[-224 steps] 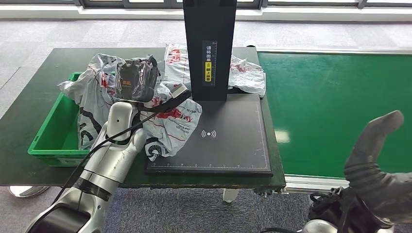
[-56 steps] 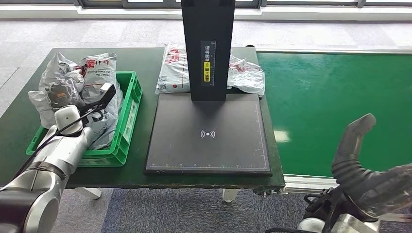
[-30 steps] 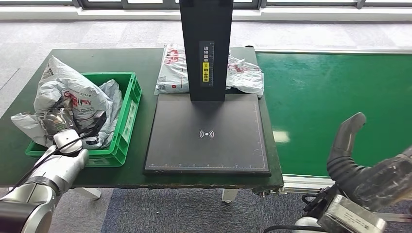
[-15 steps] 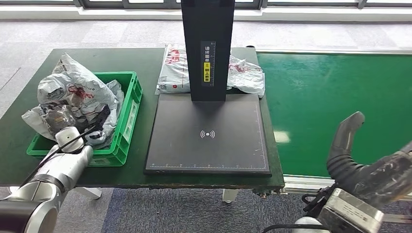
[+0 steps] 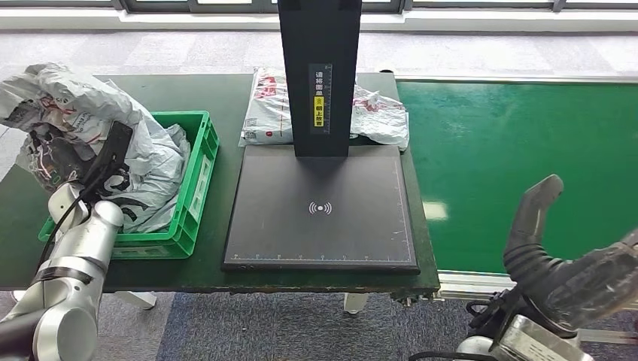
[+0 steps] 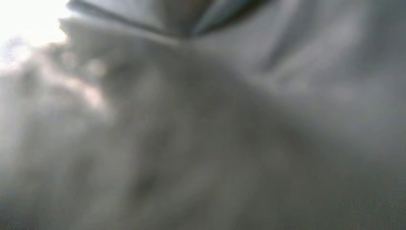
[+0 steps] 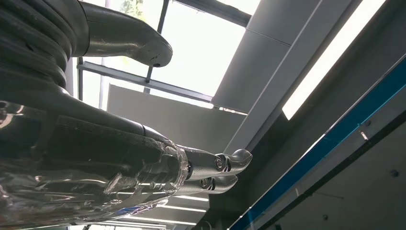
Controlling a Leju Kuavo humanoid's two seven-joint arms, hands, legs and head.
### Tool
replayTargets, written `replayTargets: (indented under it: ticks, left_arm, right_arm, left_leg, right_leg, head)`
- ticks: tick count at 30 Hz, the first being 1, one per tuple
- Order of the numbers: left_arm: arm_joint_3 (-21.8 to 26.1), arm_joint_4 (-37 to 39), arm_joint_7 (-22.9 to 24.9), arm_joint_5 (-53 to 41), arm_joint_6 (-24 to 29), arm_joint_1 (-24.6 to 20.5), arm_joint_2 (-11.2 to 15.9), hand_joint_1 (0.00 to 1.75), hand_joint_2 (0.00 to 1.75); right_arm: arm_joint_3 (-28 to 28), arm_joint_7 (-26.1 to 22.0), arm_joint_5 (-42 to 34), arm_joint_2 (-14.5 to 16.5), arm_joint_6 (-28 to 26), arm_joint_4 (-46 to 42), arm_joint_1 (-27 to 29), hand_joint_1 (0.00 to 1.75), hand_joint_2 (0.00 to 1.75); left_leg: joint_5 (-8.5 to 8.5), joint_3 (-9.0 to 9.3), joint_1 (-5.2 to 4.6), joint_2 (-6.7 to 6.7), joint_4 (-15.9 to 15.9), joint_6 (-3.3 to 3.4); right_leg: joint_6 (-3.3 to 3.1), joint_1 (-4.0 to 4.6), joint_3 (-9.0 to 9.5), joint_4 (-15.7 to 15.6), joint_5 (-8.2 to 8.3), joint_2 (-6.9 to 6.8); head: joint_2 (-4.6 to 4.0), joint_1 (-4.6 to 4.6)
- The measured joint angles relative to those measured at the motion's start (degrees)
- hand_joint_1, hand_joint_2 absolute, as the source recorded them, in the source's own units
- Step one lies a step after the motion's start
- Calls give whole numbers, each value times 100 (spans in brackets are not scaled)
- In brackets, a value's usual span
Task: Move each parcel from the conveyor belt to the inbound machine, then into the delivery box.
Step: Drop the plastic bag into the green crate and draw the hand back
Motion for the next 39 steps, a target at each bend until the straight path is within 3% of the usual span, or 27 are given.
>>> replayTargets:
  ticks: [9,24,31,39]
  left_arm:
    - [547,-363,-46,-593,0,6,-87,0,0]
    - [619,-129,755,-1687,0,118,-46,0,0]
    - [280,74,1027,-1692,-205,129,-33,0,0]
    - [-305,219,813,-1696,-385,44,-96,0,0]
  right_arm:
    - [0,-156,-144,0,0,154,-2,0,175]
    - [-22,-307,-246,0,0,354,-1,0,175]
    - [-24,25,-16,0,0,363,-8,0,175]
    - [-24,84,-2,0,0,353,-7,0,175]
  left_leg:
    - [0,-1,0,-2,0,0]
    - [-1,-2,0,-2,0,0]
    - [0,-1,0,-7,0,0]
    - [0,-1,0,-5,1,0]
  right_leg:
    - [-1,1,2,0,-1,-2]
    - [-1,0,1,0,-1,-2]
    - [-1,0,2,0,-1,-4]
    - [0,0,1,-1,0,-3]
  head:
    - [0,1]
    - [0,-1]
    - [0,0]
    - [0,-1]
